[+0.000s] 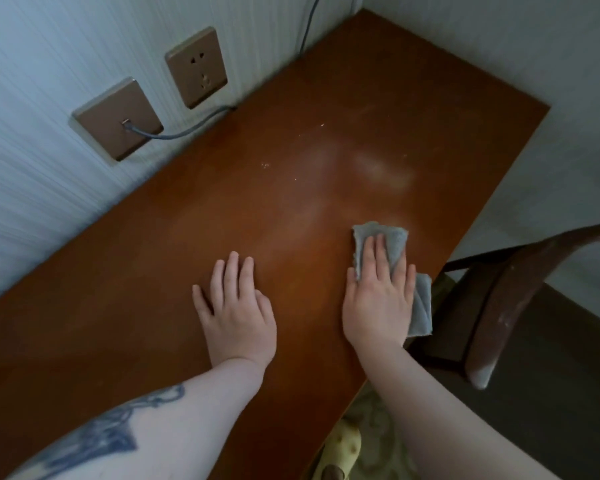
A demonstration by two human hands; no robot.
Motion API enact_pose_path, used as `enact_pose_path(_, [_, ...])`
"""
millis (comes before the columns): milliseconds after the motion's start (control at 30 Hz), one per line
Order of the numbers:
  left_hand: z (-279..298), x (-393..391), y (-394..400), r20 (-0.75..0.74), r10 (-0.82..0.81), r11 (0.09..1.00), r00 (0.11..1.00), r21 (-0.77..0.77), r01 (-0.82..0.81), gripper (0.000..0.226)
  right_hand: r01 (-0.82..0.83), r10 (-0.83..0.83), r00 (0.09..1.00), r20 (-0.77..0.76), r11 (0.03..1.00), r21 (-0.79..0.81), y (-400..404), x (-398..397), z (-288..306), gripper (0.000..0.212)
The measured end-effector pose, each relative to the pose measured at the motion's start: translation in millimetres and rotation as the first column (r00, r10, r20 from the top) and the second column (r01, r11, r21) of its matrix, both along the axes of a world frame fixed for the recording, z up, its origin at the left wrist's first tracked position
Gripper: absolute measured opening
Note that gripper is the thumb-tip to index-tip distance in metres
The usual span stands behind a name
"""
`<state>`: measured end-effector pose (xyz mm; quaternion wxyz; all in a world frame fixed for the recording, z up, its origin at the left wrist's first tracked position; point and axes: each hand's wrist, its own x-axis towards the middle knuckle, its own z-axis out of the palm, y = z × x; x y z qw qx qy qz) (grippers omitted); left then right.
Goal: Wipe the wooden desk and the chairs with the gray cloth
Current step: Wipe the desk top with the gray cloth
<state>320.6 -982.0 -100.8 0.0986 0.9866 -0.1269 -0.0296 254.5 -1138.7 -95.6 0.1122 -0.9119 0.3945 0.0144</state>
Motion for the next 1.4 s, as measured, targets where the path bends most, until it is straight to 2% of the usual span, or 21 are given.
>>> enact_pose_path(67, [-1,-2,0,0.026,-0.098,0.995,0.995,0.006,0.098,0.052,-0.09,0.09,0.996,0.014,0.996,-0.017,27,-4,3,0.057])
enact_pose_path(167, [-4,-2,3,0.037,-0.192,0.981,0.981,0.021,0.192,0.053,-0.443,0.443,0.897,0.001,0.897,0.008,52,-1,3,0.057])
enact_pose_path(233, [-5,-2,3,0.039,-0.192,0.981,0.981,0.021,0.191,0.054,-0.498,0.498,0.867,0.003,0.867,0.016,44,6,2,0.056])
enact_pose_path(400, [-4,-2,1,0.044,-0.143,0.989,0.989,-0.033,0.144,0.055,-0.514,0.515,0.857,0.003,0.856,0.049,35,6,4,0.056])
enact_pose_path(567, [-2,-2,3,0.042,-0.138,0.99,0.99,-0.036,0.14,0.056,-0.442,0.439,0.897,0.05,0.887,0.133,34,8,11,0.056])
enact_pose_path(700, [-2,-2,0,0.053,-0.128,0.991,0.99,-0.028,0.129,0.053,-0.449,0.446,0.892,0.069,0.864,0.226,27,11,17,0.055])
enact_pose_path(1000, [1,-1,-2,0.047,-0.122,0.992,0.991,-0.005,0.122,0.054,-0.436,0.48,0.877,-0.008,0.803,0.407,11,27,24,0.058])
enact_pose_path(1200, [-3,2,-3,0.037,-0.139,0.99,0.99,0.045,0.137,0.053,-0.449,0.464,0.886,0.012,0.849,0.279,16,23,16,0.064])
enact_pose_path(1400, [-4,-1,-3,0.048,-0.168,0.985,0.985,0.048,0.165,0.053,-0.325,0.313,0.946,0.09,0.922,0.212,25,31,11,0.065])
